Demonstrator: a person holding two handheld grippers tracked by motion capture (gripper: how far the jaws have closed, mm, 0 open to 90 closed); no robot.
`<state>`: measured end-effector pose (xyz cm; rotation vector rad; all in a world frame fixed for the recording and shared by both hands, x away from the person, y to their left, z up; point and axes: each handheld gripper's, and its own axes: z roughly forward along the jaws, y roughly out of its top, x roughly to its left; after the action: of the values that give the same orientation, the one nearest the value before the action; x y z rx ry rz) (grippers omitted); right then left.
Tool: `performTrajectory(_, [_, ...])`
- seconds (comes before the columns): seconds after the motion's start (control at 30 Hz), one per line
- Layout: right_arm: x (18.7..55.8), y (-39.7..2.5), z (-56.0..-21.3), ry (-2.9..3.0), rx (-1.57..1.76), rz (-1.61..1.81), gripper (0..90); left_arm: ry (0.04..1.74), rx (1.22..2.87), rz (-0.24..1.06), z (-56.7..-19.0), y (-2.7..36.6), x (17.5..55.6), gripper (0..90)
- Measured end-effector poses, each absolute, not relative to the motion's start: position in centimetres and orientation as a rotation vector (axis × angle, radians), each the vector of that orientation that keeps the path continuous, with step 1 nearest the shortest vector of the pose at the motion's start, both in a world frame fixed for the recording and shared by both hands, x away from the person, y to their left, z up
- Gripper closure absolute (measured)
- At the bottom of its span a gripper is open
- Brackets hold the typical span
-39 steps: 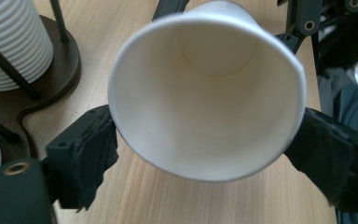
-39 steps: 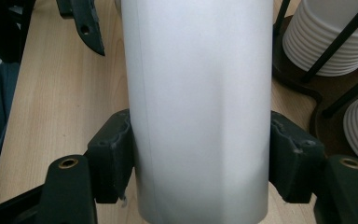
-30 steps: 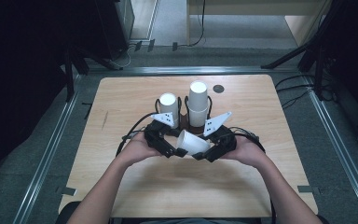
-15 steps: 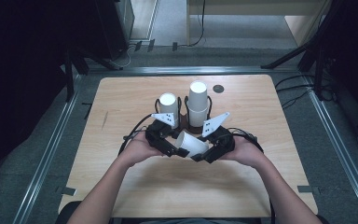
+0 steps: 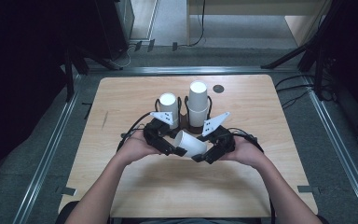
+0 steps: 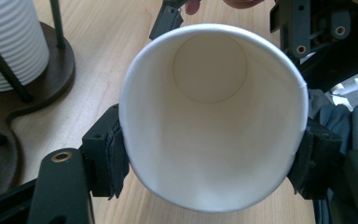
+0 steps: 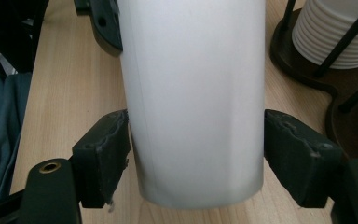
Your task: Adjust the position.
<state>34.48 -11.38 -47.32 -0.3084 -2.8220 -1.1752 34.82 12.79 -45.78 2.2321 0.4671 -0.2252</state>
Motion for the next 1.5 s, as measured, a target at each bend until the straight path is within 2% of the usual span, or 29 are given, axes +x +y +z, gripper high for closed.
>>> performTrajectory(0.37, [34.7, -11.6, -47.7, -2.840, -0.320, -1.159, 22.5, 0.463, 2.301, -0.162, -44.1, 13.0, 34.9, 26.7])
performTrajectory(0.6, [34.7, -11.5, -47.7, -2.839, -0.332, -1.163, 22.2, 0.370, 2.427, -0.125, -43.2, 11.7, 35.6, 26.7])
performTrajectory(1.23, [34.6, -10.7, -48.2, -2.860, -0.323, -1.160, 22.1, 0.293, 2.617, -0.082, -44.3, 9.2, 35.8, 26.2])
performTrajectory(1.5, [34.6, -10.4, -48.5, -2.859, -0.292, -1.141, 32.7, 0.277, 2.588, -0.093, -44.1, 9.0, 35.6, 25.1])
